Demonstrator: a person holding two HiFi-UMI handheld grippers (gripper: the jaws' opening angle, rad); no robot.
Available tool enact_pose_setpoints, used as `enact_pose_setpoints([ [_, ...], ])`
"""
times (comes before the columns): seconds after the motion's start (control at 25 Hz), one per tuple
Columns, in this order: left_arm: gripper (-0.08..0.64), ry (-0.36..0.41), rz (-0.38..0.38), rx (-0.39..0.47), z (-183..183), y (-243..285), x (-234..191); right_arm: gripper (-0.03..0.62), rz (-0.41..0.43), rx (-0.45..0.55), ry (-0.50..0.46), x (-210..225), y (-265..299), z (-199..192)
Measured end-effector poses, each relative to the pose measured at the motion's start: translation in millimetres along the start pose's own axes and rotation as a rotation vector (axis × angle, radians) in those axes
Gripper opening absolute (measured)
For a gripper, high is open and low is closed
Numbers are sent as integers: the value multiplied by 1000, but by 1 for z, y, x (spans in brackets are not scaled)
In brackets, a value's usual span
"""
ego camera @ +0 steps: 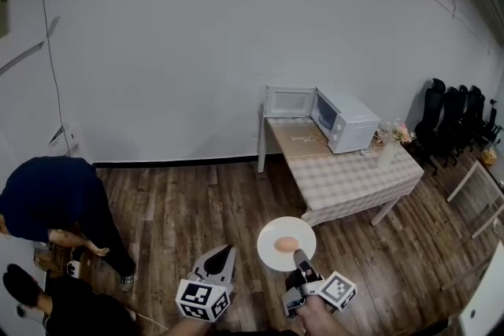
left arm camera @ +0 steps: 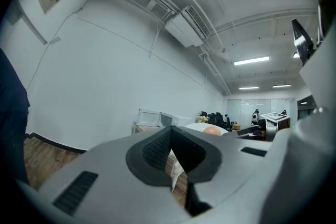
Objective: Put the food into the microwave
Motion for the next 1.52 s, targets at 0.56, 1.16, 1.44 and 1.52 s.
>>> enact_pose_setpoints([
  [0.56, 8, 10, -18, 3, -4, 23, -32, 26, 19, -8, -4, 0, 43, 0],
  [1.16, 8, 52, 11, -23, 8, 148, -45, 26, 47, -29, 22, 23, 132, 85],
  [1.44, 8, 60, 21, -46, 9, 199, -37, 26, 55, -46, 61, 33, 158, 127],
  [1.52, 8, 66, 23, -55, 9, 211, -34, 26, 57, -47, 70, 38, 165, 138],
])
Point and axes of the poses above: the fingertips, and each gripper's own axes: y forward along the fingers, x to its right, z out of its top, the point moved 8 cm from there along -y, backward along the fingers, and after that the axes turned 9 degrees about y, right-handed, at the moved point
